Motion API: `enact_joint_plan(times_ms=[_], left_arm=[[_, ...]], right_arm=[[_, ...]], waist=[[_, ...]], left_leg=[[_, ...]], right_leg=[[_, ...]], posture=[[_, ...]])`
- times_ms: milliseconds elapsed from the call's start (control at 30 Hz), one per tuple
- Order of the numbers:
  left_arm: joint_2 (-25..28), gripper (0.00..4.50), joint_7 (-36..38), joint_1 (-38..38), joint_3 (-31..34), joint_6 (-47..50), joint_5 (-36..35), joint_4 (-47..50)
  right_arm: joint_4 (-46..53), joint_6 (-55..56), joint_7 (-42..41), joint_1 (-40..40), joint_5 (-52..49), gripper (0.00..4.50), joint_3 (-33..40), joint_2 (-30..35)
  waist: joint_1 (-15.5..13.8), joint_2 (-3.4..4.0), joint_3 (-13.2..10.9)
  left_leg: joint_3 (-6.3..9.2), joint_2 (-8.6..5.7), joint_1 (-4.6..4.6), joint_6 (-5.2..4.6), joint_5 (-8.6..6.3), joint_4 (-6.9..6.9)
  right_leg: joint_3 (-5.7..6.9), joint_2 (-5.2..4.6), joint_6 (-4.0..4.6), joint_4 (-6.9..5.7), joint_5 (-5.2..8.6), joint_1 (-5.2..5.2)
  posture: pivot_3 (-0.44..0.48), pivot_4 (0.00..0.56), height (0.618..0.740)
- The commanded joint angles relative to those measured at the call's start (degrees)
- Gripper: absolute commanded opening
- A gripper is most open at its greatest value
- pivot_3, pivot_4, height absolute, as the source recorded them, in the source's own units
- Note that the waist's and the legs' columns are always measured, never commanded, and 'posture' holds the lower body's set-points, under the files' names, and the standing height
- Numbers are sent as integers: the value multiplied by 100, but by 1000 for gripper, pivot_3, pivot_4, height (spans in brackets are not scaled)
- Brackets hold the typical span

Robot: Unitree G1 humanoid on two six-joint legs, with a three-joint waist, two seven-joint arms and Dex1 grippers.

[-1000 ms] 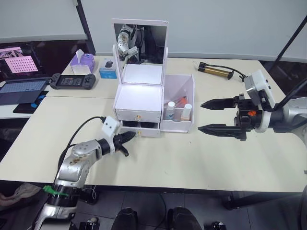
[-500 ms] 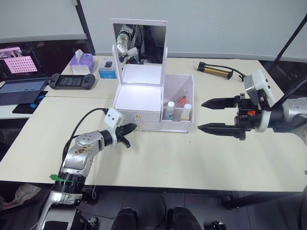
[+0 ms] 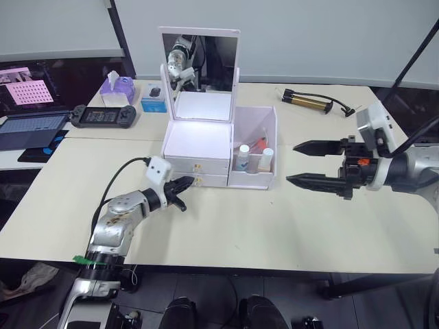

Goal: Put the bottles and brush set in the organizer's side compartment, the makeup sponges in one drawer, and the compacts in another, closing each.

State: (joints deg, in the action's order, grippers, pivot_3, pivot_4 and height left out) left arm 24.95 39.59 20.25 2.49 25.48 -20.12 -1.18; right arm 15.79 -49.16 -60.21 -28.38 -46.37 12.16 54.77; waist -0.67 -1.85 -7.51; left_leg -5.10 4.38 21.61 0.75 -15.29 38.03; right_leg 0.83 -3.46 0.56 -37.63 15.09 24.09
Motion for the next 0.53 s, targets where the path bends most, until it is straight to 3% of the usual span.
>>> enact_joint_plan(times_ms=[33,167,400,533], left_arm=[[393,947,259,-382,640,191,-519,759],[864,2202,362,-775,1173,60,-648,998],[1770,4465,141,-1023,1892,-402,-108,427],[2096,4465,218,-939,1999,-466,-31,60]], right_arm=[[-289,11,163,261,137,4500,377,152],[-467,460,173,650,320,4500,640,47],[-1217,1897,64,1591,884,4500,1122,-485],[-1532,2693,257,1819,1264,4500,1252,-758]], waist=[[5,1,0],[12,2,0],[-19,-3,0],[-1,-1,0]], left_leg=[[-1,1,-1,0,0,-1],[-2,2,-8,0,0,-6],[-21,0,-8,0,-1,-6],[-31,1,-11,0,-1,-7]], right_leg=[[-1,1,0,0,0,1],[-4,1,1,-1,0,3],[3,0,-14,7,9,-4],[-2,0,-14,3,9,0]], posture=[[0,150,689],[0,150,689],[0,150,689],[0,150,689]])
